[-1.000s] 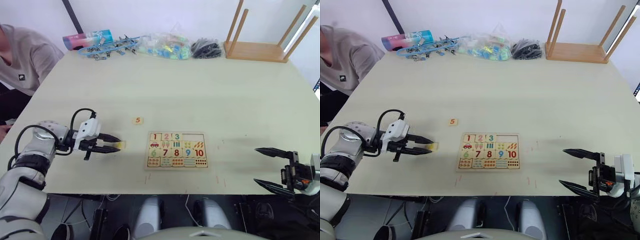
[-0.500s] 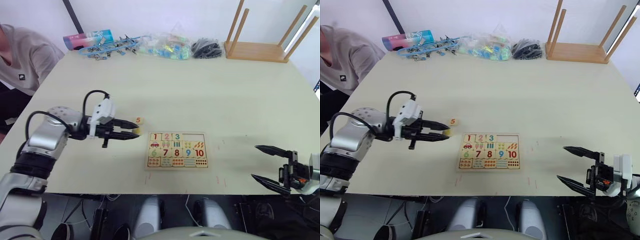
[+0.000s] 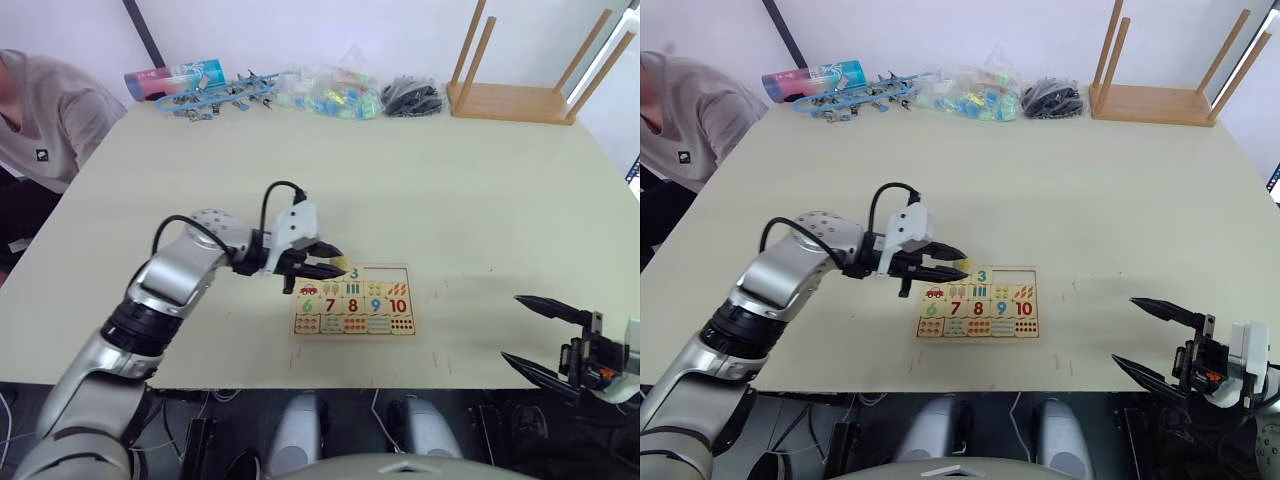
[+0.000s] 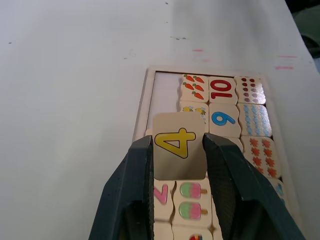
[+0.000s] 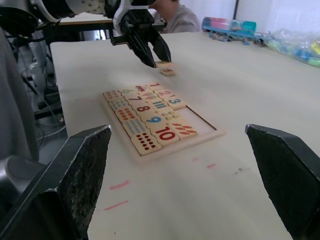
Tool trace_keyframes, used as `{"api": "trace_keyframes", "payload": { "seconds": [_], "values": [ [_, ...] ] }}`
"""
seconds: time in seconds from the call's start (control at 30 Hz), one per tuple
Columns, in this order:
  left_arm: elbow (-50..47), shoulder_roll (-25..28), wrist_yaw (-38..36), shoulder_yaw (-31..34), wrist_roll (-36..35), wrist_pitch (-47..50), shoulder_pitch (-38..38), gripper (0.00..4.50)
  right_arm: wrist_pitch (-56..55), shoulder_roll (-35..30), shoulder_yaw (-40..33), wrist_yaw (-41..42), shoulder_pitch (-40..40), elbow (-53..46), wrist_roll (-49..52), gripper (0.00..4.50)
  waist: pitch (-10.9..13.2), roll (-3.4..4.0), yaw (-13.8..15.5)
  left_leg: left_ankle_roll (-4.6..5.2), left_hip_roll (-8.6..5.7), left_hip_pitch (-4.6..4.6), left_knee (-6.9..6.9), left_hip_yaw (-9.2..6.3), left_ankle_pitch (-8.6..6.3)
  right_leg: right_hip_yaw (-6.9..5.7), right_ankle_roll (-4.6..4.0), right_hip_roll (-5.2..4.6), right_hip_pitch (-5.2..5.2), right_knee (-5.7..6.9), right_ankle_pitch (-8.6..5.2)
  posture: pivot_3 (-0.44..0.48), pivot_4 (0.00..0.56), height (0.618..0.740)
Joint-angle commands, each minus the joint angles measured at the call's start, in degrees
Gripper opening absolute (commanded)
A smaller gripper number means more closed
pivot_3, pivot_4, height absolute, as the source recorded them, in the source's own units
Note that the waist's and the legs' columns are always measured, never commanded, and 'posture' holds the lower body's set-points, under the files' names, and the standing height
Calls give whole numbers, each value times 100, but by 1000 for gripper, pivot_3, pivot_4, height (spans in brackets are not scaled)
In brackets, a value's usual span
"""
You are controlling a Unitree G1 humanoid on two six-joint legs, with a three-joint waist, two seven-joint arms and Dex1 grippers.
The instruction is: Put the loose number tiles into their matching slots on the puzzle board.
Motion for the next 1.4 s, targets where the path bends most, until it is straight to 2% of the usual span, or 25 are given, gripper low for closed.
{"api": "trace_keyframes", "payload": {
  "seconds": [0.03, 0.23, 0.57, 1.4],
  "values": [
    [43, -161, 44, -99, 233, 46, -206, 975, -113, 11, -128, -78, 45, -236, 39, 4500, 0, 0, -2, 0, 0, 0, 0, 0, 0, 1, 0, 0, 0, 0, 0, 0, 150, 737],
    [351, -739, 123, -523, 747, -16, -467, 975, -184, 68, -133, -182, 163, -334, 17, 4500, 0, 1, 25, 1, -5, -4, 6, -4, 0, 5, 0, 1, 2, -3, 0, 0, 150, 737],
    [704, -1150, 165, -745, 1264, -98, -612, 975, -261, 73, -125, -294, 204, -372, 0, 4500, 0, 1, 1, 2, -2, -2, 7, -4, -1, 19, 1, 9, 1, -2, -1, 0, 150, 737],
    [1046, -1360, -90, -720, 1642, -311, -741, 975, -380, 116, -77, -323, 195, -290, -58, 4500, 0, 1, 2, 2, -3, -3, 8, -4, -1, 20, 1, 9, 1, -2, -1, 0, 150, 737]
  ]
}}
